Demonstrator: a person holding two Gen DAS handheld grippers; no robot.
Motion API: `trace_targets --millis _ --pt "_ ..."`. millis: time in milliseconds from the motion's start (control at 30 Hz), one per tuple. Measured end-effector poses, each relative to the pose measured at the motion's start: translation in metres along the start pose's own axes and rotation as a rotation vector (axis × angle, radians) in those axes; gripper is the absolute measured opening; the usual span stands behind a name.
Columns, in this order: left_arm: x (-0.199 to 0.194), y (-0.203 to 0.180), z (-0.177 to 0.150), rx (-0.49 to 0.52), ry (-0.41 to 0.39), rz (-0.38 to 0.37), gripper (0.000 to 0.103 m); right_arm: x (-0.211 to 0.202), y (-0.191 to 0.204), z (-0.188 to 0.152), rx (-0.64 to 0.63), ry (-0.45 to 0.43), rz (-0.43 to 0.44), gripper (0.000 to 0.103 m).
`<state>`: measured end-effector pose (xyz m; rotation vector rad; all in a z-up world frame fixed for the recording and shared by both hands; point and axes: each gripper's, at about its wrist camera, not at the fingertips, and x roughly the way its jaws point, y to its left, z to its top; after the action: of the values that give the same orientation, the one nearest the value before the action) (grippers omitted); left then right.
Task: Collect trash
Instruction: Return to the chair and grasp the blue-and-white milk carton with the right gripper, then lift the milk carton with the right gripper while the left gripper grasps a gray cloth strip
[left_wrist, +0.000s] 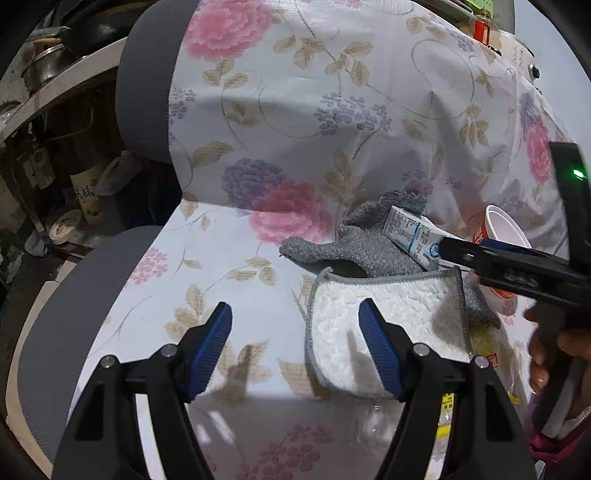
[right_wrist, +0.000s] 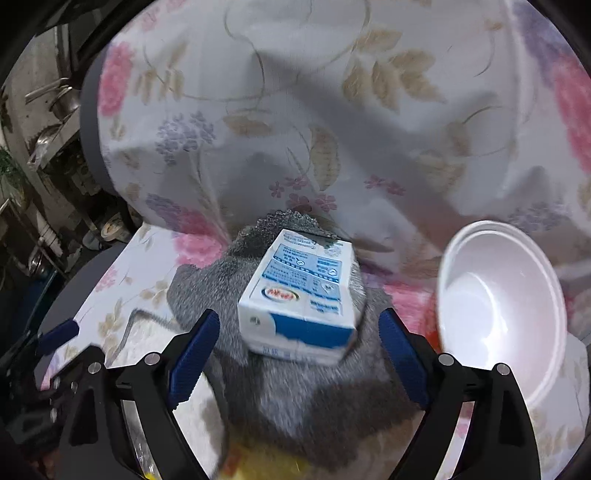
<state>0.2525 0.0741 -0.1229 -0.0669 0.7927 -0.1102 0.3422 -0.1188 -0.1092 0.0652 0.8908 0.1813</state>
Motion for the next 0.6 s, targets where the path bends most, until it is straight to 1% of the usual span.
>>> trace_targets --millis 100,167,200,267,333,467,567,600 --pt "0.004 -0.001 -0.002 0.002 0.012 -0.005 0.068 0.017 -0.001 0.003 0.032 0.041 -0.023 0.087" --pt "0.004 0.0 -0.003 -0.004 0.016 -0.011 0.066 0.024 -0.003 0.004 0.06 0.06 -0.019 0.085" --pt "0.004 0.0 -0.003 -0.003 0.017 -0.011 0.066 0.024 -0.003 0.004 0.065 0.061 -0.018 0.076" --pt "0.0 0.001 -0.004 -0.002 0.013 -0.009 0.064 0.019 -0.003 0.004 0.069 0.052 -0.022 0.075" --pt "-0.004 0.001 -0.003 0.002 0.01 -0.01 0.063 0.004 0.001 0.005 0.029 0.015 -0.036 0.074" --pt "-0.012 -0.002 -0.004 0.01 0.005 -0.027 0.056 -0.032 0.002 0.005 -0.001 -0.05 -0.033 0.074" --pt "-0.013 -0.006 -0.006 0.018 0.011 -0.044 0.055 -0.068 0.0 -0.006 -0.034 -0.096 -0.048 0.074" --pt "-0.01 -0.008 -0.007 0.022 0.018 -0.047 0.053 -0.084 -0.004 -0.016 -0.042 -0.113 -0.06 0.074"
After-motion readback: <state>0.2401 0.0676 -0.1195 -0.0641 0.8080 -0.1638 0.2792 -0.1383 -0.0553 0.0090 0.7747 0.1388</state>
